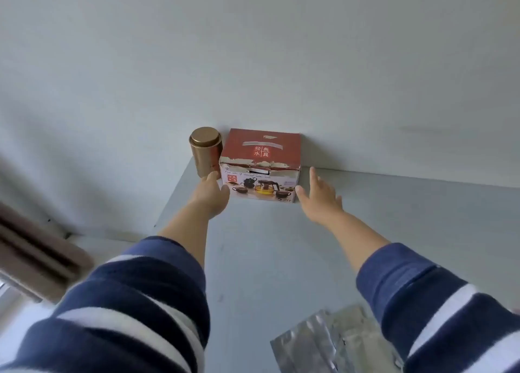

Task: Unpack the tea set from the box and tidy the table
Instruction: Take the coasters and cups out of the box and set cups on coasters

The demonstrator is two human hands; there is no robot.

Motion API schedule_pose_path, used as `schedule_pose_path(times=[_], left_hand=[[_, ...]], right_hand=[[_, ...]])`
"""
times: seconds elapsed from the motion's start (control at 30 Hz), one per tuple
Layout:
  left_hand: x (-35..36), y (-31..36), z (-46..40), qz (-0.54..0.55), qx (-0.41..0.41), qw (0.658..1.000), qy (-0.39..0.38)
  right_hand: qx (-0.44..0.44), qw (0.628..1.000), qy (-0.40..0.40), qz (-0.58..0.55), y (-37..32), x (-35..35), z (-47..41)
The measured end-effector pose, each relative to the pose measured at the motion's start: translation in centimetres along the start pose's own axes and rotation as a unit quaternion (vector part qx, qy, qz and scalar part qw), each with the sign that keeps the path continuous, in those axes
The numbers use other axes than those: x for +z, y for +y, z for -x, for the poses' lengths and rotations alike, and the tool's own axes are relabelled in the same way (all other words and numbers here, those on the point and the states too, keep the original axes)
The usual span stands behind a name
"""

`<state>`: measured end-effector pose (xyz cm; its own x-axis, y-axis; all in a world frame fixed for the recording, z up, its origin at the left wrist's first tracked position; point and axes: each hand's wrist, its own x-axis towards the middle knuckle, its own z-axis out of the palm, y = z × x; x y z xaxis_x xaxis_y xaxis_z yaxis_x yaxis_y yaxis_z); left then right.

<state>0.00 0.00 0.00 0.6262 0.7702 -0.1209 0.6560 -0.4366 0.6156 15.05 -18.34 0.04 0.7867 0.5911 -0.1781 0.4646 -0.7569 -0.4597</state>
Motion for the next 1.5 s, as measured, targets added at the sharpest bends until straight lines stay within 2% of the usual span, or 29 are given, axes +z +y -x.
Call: schedule_pose_path(times=[0.1,0.23,0.37,0.43,0.63,0.77,0.87,0.93,1.0,1.1,1.2,1.3,1.4,1.5], left_hand=[[0.6,0.8,-3.3,0.061,-0.009,0.998,0.029],[1.3,1.5,-6.5,0.107,-0.037,0.993,0.038],[1.3,1.9,-7.6,0.117,-0.050,0.991,0.033],[1.4,2.2,-7.4,0.083,-0.048,0.995,0.027],[2.0,1.4,-5.1,0.045,-0.014,0.998,0.035],[1.9,1.6,-3.2,-0.004,-0.007,0.996,0.089],[1.5,2.1,-2.8,-0.009,0.006,0.987,0.159],[0.5,2.9,-3.7,0.034,0.034,0.978,0.203],[-0.6,4.1,-5.0,0.104,0.064,0.971,0.208],[-1.8,5.7,-7.1,0.196,0.083,0.963,0.162],[-2.0,6.6,-9.6,0.213,0.121,0.964,0.101],[-1.2,6.7,-11.8,0.124,0.132,0.983,0.033],[0.3,6.3,-12.8,0.022,0.098,0.994,-0.036],[1.1,6.1,-13.0,-0.039,0.094,0.994,-0.044]], right_hand=[[0.033,0.990,-0.007,-0.136,-1.0,-0.2,-3.3],[0.069,0.954,-0.012,-0.291,-2.5,-0.2,-6.8],[0.054,0.938,0.023,-0.341,-2.9,0.8,-8.4],[0.050,0.933,0.039,-0.354,-2.8,1.2,-8.2],[0.086,0.925,0.078,-0.362,-3.0,2.1,-6.3],[0.111,0.915,0.121,-0.368,-2.5,2.7,-3.7],[0.129,0.867,0.154,-0.456,-1.8,2.0,-2.9],[0.146,0.819,0.162,-0.531,-2.0,0.5,-3.1],[0.134,0.793,0.163,-0.571,-2.7,-1.3,-4.0],[0.056,0.821,0.161,-0.545,-3.8,-3.3,-6.8],[0.012,0.863,0.149,-0.483,-4.6,-4.1,-10.1],[0.001,0.904,0.138,-0.405,-4.4,-3.4,-12.8],[0.044,0.949,0.108,-0.294,-3.7,-1.8,-14.3],[0.051,0.972,0.086,-0.211,-3.2,-1.4,-15.1]])
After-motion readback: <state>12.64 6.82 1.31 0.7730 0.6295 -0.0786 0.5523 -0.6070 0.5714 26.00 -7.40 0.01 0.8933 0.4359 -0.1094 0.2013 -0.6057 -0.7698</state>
